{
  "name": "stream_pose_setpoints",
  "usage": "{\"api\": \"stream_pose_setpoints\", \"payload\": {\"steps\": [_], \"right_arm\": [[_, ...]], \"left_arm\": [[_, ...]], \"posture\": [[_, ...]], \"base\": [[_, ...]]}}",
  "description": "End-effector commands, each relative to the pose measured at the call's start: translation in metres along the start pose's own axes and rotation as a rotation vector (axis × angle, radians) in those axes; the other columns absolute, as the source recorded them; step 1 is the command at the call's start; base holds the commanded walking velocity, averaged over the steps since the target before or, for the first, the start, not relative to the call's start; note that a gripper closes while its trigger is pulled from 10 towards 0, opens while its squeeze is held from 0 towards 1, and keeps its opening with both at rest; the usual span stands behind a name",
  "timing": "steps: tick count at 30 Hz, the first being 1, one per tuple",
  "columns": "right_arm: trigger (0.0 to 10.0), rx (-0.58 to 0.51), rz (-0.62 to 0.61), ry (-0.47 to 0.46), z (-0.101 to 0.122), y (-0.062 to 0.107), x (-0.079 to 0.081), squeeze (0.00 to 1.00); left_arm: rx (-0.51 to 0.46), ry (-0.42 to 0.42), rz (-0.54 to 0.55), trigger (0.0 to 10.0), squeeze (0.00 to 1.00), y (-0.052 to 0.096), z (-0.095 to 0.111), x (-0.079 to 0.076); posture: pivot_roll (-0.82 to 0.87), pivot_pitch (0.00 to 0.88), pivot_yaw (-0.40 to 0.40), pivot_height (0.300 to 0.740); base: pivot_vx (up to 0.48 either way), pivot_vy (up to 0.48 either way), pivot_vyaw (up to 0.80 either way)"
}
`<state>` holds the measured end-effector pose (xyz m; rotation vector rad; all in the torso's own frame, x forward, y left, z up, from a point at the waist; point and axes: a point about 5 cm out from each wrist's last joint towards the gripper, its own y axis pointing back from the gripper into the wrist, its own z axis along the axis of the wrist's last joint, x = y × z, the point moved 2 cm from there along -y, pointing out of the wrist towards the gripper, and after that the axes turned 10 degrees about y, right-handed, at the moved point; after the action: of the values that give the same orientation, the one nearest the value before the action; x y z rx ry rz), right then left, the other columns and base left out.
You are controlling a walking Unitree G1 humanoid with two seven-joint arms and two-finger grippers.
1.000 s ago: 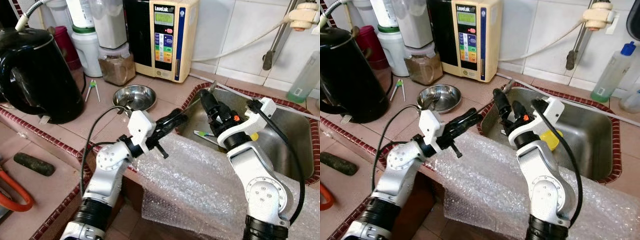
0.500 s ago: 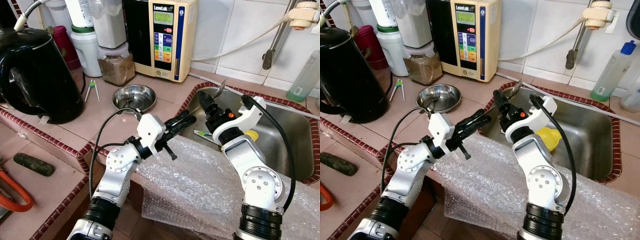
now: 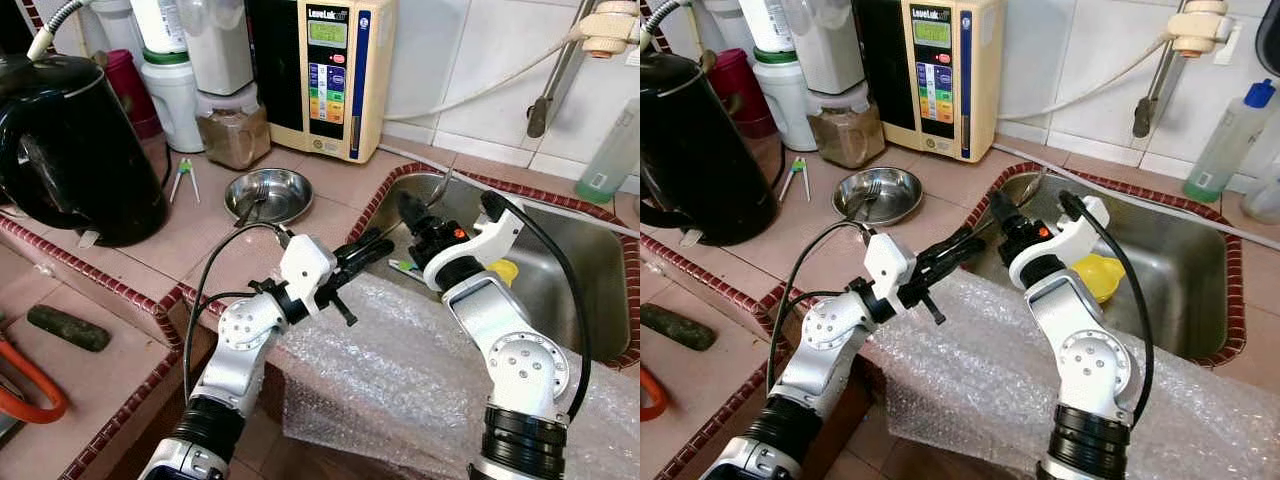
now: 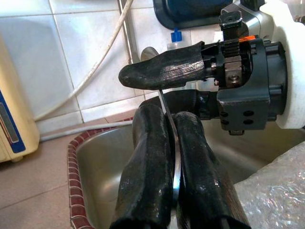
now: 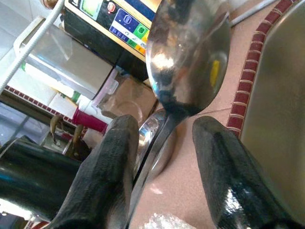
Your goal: Kitchen organization
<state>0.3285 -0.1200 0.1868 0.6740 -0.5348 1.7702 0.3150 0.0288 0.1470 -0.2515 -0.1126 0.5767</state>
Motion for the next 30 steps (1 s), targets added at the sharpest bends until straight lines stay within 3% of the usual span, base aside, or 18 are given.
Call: {"api": "stream_pose_setpoints", "payload": {"steps": [1,14,15,16,17,18,19,20,21,22,24,27,30], "right_arm": [[0.0,0.061,-0.011,-0.013,-0.012,-0.001,-0.003,0.0],[0.0,0.046,-0.085,0.035,-0.001,-0.003,-0.019,0.0],[0.0,0.053,-0.083,0.052,0.0,-0.004,-0.021,0.0],[0.0,0.062,-0.08,0.07,0.001,-0.005,-0.022,0.0],[0.0,0.064,-0.078,0.083,0.003,-0.007,-0.023,0.0],[0.0,0.062,-0.078,0.102,0.007,-0.009,-0.024,0.0],[0.0,0.06,-0.08,0.117,0.01,-0.011,-0.025,0.0],[0.0,0.055,-0.089,0.13,0.013,-0.012,-0.027,0.0],[0.0,0.05,-0.098,0.139,0.015,-0.014,-0.029,0.0],[0.0,0.04,-0.116,0.16,0.019,-0.015,-0.033,0.0],[0.0,0.034,-0.127,0.174,0.022,-0.017,-0.035,0.0],[0.0,-0.017,-0.225,0.251,0.038,-0.025,-0.052,0.0],[0.0,-0.038,-0.27,0.294,0.045,-0.028,-0.06,0.0]], "left_arm": [[-0.073,-0.043,-0.01,0.0,0.0,-0.012,0.017,0.0],[-0.078,-0.029,0.055,0.0,0.0,-0.018,0.016,0.005],[-0.08,-0.017,0.067,2.0,0.0,-0.02,0.016,0.006],[-0.083,-0.005,0.08,2.0,0.0,-0.021,0.016,0.007],[-0.083,0.003,0.087,2.7,0.0,-0.023,0.016,0.008],[-0.081,0.016,0.093,4.4,0.0,-0.025,0.016,0.008],[-0.08,0.027,0.098,5.2,0.0,-0.027,0.016,0.008],[-0.08,0.041,0.103,10.0,0.27,-0.029,0.016,0.009],[-0.08,0.051,0.107,10.0,0.8,-0.03,0.016,0.009],[-0.075,0.06,0.106,10.0,1.0,-0.031,0.016,0.009],[-0.071,0.06,0.103,10.0,1.0,-0.031,0.015,0.009],[-0.028,0.092,0.071,10.0,1.0,-0.031,0.009,0.008],[-0.015,0.166,0.105,10.0,1.0,-0.029,0.007,0.013]], "posture": [[-0.16,0.034,0.066,0.74],[-0.16,0.02,0.083,0.74],[-0.16,0.02,0.083,0.74],[-0.16,0.02,0.085,0.74],[-0.16,0.02,0.085,0.74],[-0.16,0.021,0.087,0.74],[-0.16,0.021,0.087,0.74],[-0.15,0.023,0.086,0.74],[-0.15,0.023,0.086,0.74],[-0.14,0.028,0.085,0.74],[-0.14,0.028,0.085,0.74],[-0.13,0.035,0.083,0.74],[-0.13,0.041,0.083,0.74]], "base": [[0.0,0.0,0.0],[0.0,0.0,0.0],[0.0,0.0,0.0],[0.0,0.0,0.0],[0.0,0.0,0.0],[0.0,0.0,0.0],[0.0,0.0,0.0],[0.0,0.0,0.0],[0.0,0.0,0.0],[0.0,0.0,0.0],[0.0,0.0,0.0],[0.0,0.0,0.0],[0.0,0.0,0.0]]}}
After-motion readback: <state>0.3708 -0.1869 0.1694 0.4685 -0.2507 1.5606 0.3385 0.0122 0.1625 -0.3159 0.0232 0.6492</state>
